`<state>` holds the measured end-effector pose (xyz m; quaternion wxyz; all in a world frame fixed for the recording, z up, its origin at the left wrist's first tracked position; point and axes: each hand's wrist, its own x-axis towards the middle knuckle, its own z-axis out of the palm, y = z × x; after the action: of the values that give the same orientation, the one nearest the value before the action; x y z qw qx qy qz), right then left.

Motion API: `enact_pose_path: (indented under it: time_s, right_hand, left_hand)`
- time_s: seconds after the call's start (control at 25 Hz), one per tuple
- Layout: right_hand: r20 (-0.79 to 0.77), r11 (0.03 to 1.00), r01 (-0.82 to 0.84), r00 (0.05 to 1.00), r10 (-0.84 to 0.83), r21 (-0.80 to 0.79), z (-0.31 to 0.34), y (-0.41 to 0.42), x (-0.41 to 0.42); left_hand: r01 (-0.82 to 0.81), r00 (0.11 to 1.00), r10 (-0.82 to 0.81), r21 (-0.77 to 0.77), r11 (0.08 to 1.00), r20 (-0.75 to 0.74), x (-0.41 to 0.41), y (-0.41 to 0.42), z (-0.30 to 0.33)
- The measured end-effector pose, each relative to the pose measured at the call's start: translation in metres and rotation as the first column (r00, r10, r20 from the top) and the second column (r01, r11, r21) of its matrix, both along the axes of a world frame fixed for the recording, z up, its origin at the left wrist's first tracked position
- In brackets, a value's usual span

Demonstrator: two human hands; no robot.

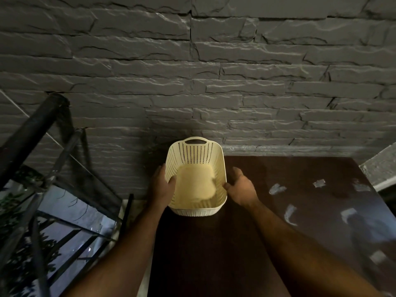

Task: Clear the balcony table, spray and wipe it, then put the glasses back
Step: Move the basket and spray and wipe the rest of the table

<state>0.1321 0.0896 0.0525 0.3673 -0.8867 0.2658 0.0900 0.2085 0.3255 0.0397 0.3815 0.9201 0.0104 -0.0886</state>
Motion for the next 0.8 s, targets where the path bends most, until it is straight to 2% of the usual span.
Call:
enact_pose_path:
  time_s: [0.12,0.24,0.48,0.6,0.8]
  right_hand:
    - [0.018,0.999,-0.011,1.0,0.012,-0.042,0.007,0.0,-0.02]
    - [0.035,0.997,-0.02,0.999,0.023,-0.068,0.023,-0.01,-0.038]
    - [0.074,0.969,-0.065,0.994,0.085,-0.24,0.071,-0.063,-0.084]
    - [0.09,0.941,-0.08,0.989,0.116,-0.328,0.094,-0.098,-0.12]
    - [0.155,0.915,-0.085,0.975,0.157,-0.394,0.14,-0.156,-0.19]
  left_hand:
    - [0.106,0.978,-0.116,0.064,0.992,0.176,-0.02,-0.015,0.005]
    - [0.223,0.928,-0.241,0.096,0.97,0.284,-0.045,-0.043,0.014]
    - [0.351,0.857,-0.305,-0.037,0.936,0.416,-0.109,-0.115,0.033]
    - [0.388,0.842,-0.326,-0.062,0.92,0.43,-0.152,-0.156,0.033]
    - [0.419,0.87,-0.364,-0.112,0.901,0.332,-0.232,-0.225,0.025]
